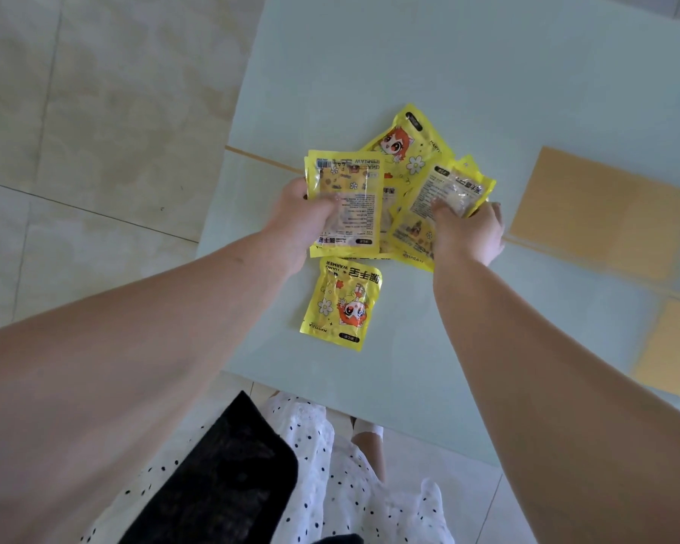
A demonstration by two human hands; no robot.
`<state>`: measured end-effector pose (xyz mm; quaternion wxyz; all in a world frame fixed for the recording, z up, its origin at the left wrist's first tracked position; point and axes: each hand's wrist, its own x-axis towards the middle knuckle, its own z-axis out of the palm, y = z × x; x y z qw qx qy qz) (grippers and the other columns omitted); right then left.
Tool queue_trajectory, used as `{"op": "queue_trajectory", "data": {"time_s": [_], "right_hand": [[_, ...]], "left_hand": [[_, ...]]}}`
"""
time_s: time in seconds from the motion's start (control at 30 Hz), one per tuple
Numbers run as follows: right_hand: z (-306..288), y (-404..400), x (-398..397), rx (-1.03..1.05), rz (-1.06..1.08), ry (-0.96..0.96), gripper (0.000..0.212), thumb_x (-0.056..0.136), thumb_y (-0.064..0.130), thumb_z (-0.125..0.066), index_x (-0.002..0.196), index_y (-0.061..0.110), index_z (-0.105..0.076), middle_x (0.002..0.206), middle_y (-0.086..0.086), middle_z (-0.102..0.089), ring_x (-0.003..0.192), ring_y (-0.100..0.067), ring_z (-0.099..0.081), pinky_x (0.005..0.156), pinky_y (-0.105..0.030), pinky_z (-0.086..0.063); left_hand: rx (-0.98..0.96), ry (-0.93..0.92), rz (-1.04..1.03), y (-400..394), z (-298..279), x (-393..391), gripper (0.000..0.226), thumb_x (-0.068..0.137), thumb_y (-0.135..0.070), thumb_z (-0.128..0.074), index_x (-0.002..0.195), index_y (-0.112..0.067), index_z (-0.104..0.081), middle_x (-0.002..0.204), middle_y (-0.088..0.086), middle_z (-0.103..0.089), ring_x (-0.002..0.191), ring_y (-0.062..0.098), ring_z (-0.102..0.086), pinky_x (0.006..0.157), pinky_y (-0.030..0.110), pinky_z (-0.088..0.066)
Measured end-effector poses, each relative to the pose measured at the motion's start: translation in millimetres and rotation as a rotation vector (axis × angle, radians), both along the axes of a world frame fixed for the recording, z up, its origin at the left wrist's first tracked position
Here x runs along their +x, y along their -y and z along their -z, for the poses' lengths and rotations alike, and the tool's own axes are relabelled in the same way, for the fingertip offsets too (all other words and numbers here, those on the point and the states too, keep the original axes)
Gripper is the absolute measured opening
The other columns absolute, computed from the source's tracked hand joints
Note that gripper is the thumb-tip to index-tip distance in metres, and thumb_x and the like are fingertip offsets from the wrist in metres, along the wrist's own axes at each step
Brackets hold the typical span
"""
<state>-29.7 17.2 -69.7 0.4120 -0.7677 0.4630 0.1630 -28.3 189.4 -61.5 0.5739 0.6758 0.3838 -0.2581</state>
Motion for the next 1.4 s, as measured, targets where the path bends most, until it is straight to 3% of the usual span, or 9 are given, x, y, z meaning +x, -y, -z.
{"op": "queue_trajectory", "data": {"time_s": [0.13,0.37,0.5,0.67,0.83,0.97,1.1,1.2,1.4], "right_hand": [[1,4,-2,-0.073,-0.095,-0.023,0.042,0.085,0.037,-0.063,0.119,0.012,-0.058,0.139,0.0,-0.045,0.124,-0.027,-0.038,0.084,-0.027,-0.029],[-3,14,-10,-0.117,-0.071,-0.053,0.037,0.077,0.047,-0.064,0.101,0.018,-0.062,0.123,-0.003,-0.055,0.118,-0.028,-0.045,0.101,-0.044,-0.039],[-8,23,-26,0.015,0.003,0.055,0.022,0.073,0.04,-0.07,0.086,0.023,-0.063,0.105,-0.006,-0.066,0.086,-0.023,-0.065,0.076,-0.035,-0.055],[-21,38,-38,0.223,0.1,0.176,0.008,0.082,0.024,-0.071,0.085,0.024,-0.063,0.083,0.011,-0.067,0.072,-0.008,-0.064,0.054,-0.019,-0.052],[-35,57,-58,0.542,0.268,0.2,0.013,0.083,0.012,-0.07,0.088,0.022,-0.065,0.095,0.0,-0.073,0.09,-0.022,-0.072,0.075,-0.046,-0.059],[-50,80,-81,0.655,0.344,0.22,0.014,0.086,0.009,-0.067,0.095,0.018,-0.062,0.096,-0.002,-0.073,0.086,-0.02,-0.072,0.073,-0.044,-0.06],[-67,109,-116,0.704,0.392,0.255,0.013,0.087,0.005,-0.064,0.09,0.017,-0.061,0.087,0.001,-0.073,0.085,-0.019,-0.071,0.075,-0.044,-0.058],[-79,131,-152,0.727,0.456,0.276,0.014,0.088,0.004,-0.062,0.097,0.015,-0.061,0.102,-0.006,-0.072,0.097,-0.026,-0.069,0.083,-0.051,-0.055],[-93,163,-251,0.744,0.704,0.404,0.023,0.091,0.004,-0.058,0.113,0.009,-0.058,0.111,-0.013,-0.069,0.103,-0.032,-0.067,0.086,-0.057,-0.052]], "left_hand": [[-0.008,0.001,-0.033,-3,1,1,0.022,0.085,0.002,-0.055,0.081,-0.02,-0.06,0.083,0.001,-0.066,0.08,0.017,-0.065,0.082,0.035,-0.051],[-0.027,0.001,-0.094,-5,2,-2,0.013,0.084,-0.009,-0.062,0.089,-0.021,-0.064,0.101,0.007,-0.071,0.099,0.026,-0.067,0.093,0.051,-0.05],[-0.079,0.017,-0.115,-2,-2,-3,0.011,0.087,-0.008,-0.062,0.089,-0.019,-0.064,0.105,0.01,-0.07,0.102,0.029,-0.066,0.092,0.055,-0.05],[-0.13,0.018,-0.12,7,-13,-7,0.01,0.089,-0.006,-0.059,0.096,-0.014,-0.061,0.106,0.011,-0.069,0.101,0.028,-0.066,0.091,0.056,-0.05],[-0.17,0.07,-0.074,21,-28,-12,0.013,0.091,-0.004,-0.056,0.102,-0.01,-0.06,0.093,0.006,-0.068,0.086,0.021,-0.067,0.083,0.045,-0.056],[-0.148,0.119,0.014,41,-39,-19,0.012,0.09,-0.004,-0.057,0.093,-0.016,-0.061,0.09,0.003,-0.068,0.084,0.018,-0.067,0.077,0.039,-0.057],[-0.158,0.086,0.11,68,-44,-39,0.013,0.088,-0.008,-0.061,0.09,-0.02,-0.061,0.096,0.002,-0.068,0.109,0.027,-0.063,0.1,0.053,-0.044],[-0.201,0.054,0.209,95,-47,-62,0.013,0.09,-0.007,-0.059,0.09,-0.02,-0.06,0.095,0.001,-0.066,0.111,0.026,-0.061,0.105,0.052,-0.04],[-0.292,-0.02,0.458,151,-51,-116,0.013,0.094,-0.005,-0.051,0.096,-0.017,-0.057,0.099,0.008,-0.064,0.099,0.028,-0.06,0.093,0.051,-0.047]]}}
